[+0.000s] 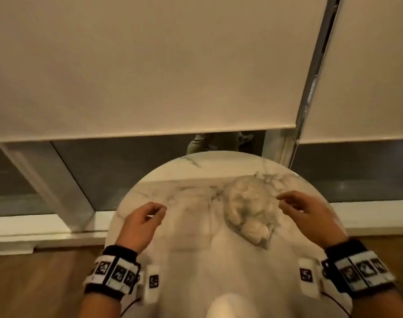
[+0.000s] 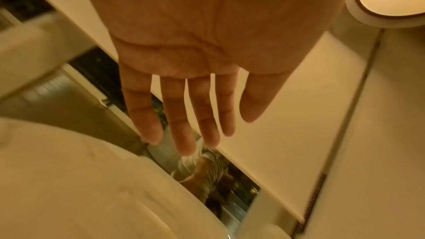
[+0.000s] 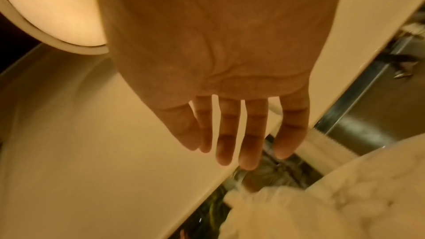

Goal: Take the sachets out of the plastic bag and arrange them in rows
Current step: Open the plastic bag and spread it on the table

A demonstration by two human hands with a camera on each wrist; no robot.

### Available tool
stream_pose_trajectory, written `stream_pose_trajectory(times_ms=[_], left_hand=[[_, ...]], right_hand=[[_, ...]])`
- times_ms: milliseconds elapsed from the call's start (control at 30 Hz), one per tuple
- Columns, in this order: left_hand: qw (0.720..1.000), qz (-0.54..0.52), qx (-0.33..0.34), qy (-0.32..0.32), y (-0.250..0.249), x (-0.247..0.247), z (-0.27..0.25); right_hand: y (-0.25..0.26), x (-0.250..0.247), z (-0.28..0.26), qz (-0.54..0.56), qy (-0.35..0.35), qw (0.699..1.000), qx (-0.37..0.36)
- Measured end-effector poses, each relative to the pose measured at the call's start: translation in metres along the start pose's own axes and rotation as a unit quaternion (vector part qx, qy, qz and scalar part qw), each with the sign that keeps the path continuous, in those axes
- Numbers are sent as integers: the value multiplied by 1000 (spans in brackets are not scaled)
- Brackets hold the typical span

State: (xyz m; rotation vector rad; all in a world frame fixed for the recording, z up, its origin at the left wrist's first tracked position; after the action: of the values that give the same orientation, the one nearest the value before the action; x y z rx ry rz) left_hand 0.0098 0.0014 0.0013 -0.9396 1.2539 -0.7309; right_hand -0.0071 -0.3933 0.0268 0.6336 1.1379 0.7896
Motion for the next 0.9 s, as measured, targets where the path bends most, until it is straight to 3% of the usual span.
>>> stream_pose_trajectory(times_ms=[167, 267, 533, 733, 900], left_hand=[[987, 51, 15, 154, -15, 78, -1], [978, 81, 20, 193, -18, 99, -1], [978, 75, 22, 195, -11, 108, -9], [972, 94, 46, 211, -10, 103, -1], [974, 76, 69, 204, -22, 103, 5]], right_hand=[[-5, 67, 37, -86, 33, 995, -34], [-18, 80, 55, -195, 56, 979, 17], [-36, 98, 56, -172, 39, 984, -24], [-18, 92, 28, -36, 16, 999, -34], [-2, 92, -2, 0, 28, 997, -68]])
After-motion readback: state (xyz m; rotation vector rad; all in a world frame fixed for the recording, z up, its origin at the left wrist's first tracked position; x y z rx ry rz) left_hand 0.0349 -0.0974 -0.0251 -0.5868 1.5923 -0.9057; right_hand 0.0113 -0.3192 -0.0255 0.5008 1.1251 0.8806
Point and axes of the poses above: each hand's wrist, its own z-axis towards the middle knuckle, its own x-axis out of the palm, y = z × x, the point moved 1 cm from there along z, towards the middle knuckle, and after that the axes turned 5 degrees about -x, right-handed, at the moved point
